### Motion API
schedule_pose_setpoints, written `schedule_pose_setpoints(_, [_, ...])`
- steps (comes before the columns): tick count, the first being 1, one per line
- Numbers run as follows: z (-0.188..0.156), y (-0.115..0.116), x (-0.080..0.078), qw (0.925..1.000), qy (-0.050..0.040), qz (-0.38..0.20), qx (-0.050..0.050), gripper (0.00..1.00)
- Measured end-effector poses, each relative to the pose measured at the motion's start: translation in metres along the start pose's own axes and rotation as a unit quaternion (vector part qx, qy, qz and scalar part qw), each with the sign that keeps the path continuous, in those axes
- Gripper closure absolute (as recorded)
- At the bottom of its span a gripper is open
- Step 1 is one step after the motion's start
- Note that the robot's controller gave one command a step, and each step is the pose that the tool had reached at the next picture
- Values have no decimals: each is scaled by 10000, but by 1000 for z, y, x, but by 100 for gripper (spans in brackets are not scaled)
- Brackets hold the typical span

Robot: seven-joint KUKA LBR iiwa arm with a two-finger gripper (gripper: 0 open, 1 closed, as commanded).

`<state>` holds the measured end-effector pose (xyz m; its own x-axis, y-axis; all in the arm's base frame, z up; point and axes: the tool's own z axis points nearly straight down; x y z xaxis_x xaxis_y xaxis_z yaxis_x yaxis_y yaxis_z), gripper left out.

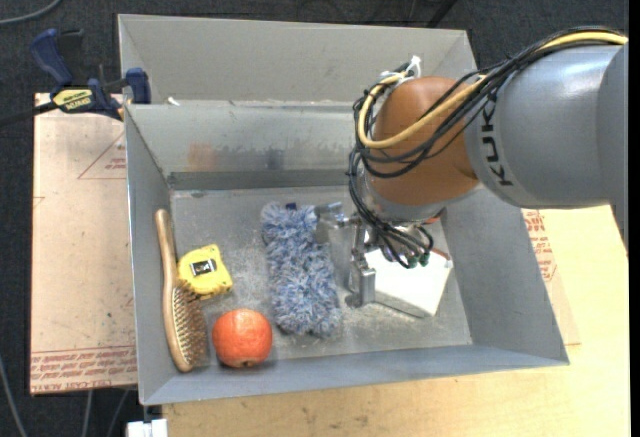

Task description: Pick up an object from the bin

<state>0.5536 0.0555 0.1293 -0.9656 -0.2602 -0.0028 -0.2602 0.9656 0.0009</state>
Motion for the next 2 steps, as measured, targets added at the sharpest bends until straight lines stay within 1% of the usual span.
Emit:
schedule_pose_setpoints(1, [39,7,-35,9952,-32,-981,11,0])
schedule_pose_setpoints(2, [56,29,-41,9639,-50,-2662,12,100])
